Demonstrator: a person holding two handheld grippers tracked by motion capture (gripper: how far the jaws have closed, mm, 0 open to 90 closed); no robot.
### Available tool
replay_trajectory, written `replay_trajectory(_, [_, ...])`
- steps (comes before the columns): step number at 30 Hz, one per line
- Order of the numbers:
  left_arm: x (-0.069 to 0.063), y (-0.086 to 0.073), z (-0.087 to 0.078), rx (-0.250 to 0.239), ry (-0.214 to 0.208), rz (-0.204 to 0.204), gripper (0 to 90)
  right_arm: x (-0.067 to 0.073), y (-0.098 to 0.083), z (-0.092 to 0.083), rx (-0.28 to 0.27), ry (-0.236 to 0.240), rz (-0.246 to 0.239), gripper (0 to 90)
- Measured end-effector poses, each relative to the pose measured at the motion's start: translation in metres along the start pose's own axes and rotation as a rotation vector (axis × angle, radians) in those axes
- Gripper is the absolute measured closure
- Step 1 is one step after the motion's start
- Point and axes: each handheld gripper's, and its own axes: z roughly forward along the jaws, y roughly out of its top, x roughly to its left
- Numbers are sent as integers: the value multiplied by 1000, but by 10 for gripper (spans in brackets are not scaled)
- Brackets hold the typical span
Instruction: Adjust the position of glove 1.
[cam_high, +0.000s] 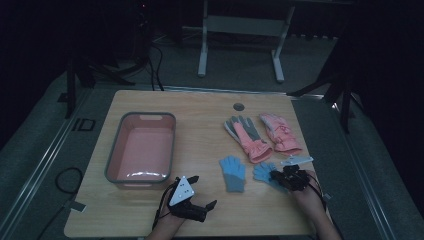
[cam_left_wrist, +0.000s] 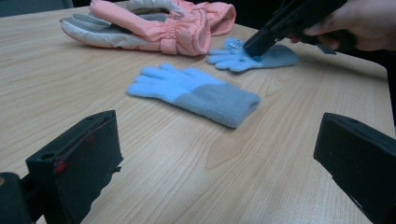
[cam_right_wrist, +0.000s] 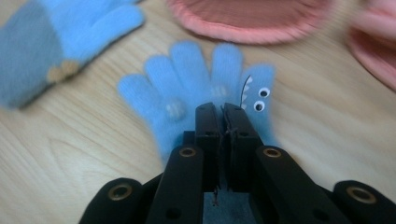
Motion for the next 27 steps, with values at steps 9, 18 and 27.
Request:
replay_trajectory(9, [-1,0,0,0,5,8,8,24,1,-62,-161,-210,253,865])
replay_trajectory(18, [-1,0,0,-1,4,17,8,35,-16,-34,-191,-275,444,865])
replay_trajectory(27, [-2,0,1,1,4,25,8,30,-25,-1,-167,-329,510,853])
